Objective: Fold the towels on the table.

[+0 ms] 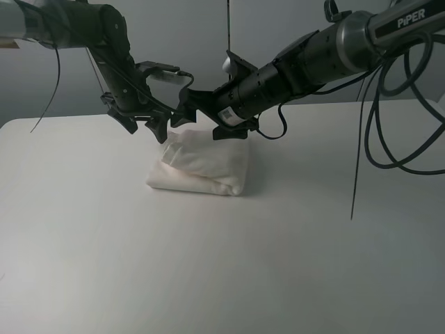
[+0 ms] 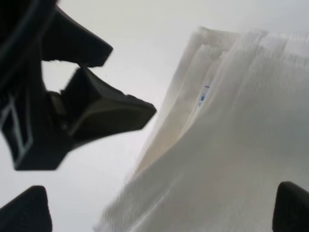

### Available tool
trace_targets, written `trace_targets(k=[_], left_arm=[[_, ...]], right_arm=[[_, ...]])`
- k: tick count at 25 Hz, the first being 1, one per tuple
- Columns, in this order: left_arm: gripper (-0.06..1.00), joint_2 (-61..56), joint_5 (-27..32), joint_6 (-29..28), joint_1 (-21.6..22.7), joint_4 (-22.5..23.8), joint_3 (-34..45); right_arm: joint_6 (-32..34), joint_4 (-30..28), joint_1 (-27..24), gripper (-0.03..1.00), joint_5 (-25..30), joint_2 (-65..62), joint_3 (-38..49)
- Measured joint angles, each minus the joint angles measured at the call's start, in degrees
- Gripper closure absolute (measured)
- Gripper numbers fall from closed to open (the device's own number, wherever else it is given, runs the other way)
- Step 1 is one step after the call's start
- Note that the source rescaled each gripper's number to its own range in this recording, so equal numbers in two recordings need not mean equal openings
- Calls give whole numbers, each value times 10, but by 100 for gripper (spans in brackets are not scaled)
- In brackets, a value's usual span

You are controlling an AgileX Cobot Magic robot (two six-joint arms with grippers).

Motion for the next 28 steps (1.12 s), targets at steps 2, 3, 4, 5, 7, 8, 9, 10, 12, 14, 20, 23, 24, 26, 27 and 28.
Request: trace_targets(k=[2,3,4,5,7,8,9,10,12,14,20,23,24,26,27,28], left_arm=[[-4,-19,6,9,0,0,0],[-4,-30,8,15,0,1,0],[-4,-42,11,17,0,3,0],[-4,-54,15,20,0,6,0],[-4,-77,21,26,0,13,0],[-4,-88,25,29,0,13,0],[-4,-100,29,30,0,14,0],[-4,-113,31,31,-1,14,0],[-4,-142,41,32,-3,14,0],[-4,-175,48,31,-1,15,0],[-4,-262,73,29,1,17,-1],[-4,-304,73,27,1,11,12],[-4,-321,73,27,1,10,26],[-4,-355,73,19,1,10,66],[-4,-380,73,16,1,9,94],[-4,-399,74,12,1,9,126]], right_arm=[[12,-39,0,-2,0,-16,0],[21,-60,0,-2,0,-27,0],[39,-92,0,-2,-1,-37,0],[61,-130,0,-2,-4,-51,0],[111,-208,1,-2,-5,-82,0],[141,-253,3,-2,-5,-97,-1],[173,-298,4,-2,-5,-116,-2],[201,-332,5,-2,-2,-136,-4],[238,-432,7,-2,6,-174,-6],[272,-527,5,-3,28,-213,-4],[347,-684,5,-3,103,-339,-2],[373,-723,5,-3,159,-395,1],[380,-732,5,-3,172,-415,9],[388,-744,5,-3,190,-453,34],[392,-747,5,-3,192,-475,54],[395,-748,5,-3,195,-499,72]])
